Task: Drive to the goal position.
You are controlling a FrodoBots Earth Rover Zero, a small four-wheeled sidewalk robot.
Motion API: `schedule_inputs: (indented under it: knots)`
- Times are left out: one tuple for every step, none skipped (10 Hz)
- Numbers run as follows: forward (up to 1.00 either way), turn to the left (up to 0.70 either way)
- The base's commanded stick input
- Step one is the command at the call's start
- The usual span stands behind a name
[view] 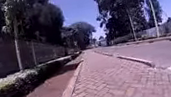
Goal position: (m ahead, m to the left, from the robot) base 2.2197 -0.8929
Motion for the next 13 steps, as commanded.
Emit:
schedule_inputs:
  knots:
    - [0.70, -0.05]
    - [0.70, -0.21]
    - [0.70, -0.35]
    - [0.70, -0.35]
    - [0.70, -0.35]
    - [0.70, -0.35]
    - [0.70, -0.35]
    - [0.70, -0.35]
    - [0.70, -0.35]
    - [0.70, -0.32]
    - [0.70, -0.26]
    - [0.70, -0.20]
    - [0.70, -0.14]
